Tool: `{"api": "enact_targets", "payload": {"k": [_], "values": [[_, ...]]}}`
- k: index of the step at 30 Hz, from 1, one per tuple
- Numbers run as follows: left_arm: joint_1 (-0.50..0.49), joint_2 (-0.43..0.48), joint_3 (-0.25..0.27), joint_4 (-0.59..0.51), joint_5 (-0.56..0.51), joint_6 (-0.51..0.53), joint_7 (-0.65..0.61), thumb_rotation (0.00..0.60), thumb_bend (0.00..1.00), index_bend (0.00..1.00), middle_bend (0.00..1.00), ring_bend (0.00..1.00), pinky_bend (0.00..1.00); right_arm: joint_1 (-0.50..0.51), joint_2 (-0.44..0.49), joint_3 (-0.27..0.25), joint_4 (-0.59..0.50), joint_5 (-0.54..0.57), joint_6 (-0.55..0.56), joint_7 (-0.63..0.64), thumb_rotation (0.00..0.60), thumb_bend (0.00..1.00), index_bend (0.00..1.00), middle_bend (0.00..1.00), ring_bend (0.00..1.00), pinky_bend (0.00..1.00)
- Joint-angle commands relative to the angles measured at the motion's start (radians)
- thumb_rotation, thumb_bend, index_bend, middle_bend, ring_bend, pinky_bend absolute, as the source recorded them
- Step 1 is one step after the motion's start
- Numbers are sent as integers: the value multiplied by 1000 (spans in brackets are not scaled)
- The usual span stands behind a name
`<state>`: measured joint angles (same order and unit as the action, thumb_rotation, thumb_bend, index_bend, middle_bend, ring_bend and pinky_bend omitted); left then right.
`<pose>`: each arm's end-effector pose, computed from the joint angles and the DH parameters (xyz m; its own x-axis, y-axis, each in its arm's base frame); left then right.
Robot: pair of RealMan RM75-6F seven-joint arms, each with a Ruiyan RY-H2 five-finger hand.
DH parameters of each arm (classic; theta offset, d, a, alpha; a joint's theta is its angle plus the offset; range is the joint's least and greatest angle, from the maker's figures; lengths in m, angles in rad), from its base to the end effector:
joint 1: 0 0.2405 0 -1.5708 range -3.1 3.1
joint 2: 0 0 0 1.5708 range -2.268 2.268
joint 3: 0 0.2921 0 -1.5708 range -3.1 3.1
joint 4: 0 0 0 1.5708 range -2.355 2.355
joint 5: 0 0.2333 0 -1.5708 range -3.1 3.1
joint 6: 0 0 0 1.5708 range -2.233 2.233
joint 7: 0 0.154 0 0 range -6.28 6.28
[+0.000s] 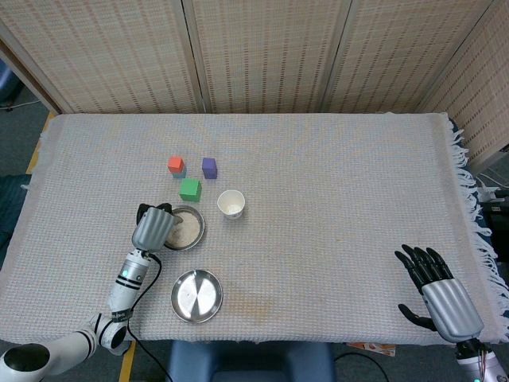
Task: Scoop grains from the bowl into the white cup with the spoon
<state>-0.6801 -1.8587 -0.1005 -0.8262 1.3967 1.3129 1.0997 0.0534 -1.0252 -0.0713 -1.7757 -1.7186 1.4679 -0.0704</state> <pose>-0.2294 0.3968 -0.0607 0.9269 -0.3729 0.0428 0.0160 -0.0745 -0.9971 -0.3093 -0.1508 0.1410 0.4147 -0.1392 0.8992 -0.9021 -0.1927 0.3862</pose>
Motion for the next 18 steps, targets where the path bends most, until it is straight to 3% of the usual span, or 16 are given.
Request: {"api": "enact_targets", "payload": {"k": [1,11,18], "values": [[5,1,7,-14,9,-2,-11,600,542,690,1000,1000,1000,-1,0,0,0,0,2,1,600,128,0,0,0,0],[26,43,8,-162,15,-9,-30,600,542,690,1000,1000,1000,-2,1,0,1,-4,7,5,600,128,0,0,0,0],[40,97,-44,-284,-77,-65,-34,600,540,692,1000,1000,1000,-2,2,-1,0,-3,4,5,600,129,0,0,0,0]]}}
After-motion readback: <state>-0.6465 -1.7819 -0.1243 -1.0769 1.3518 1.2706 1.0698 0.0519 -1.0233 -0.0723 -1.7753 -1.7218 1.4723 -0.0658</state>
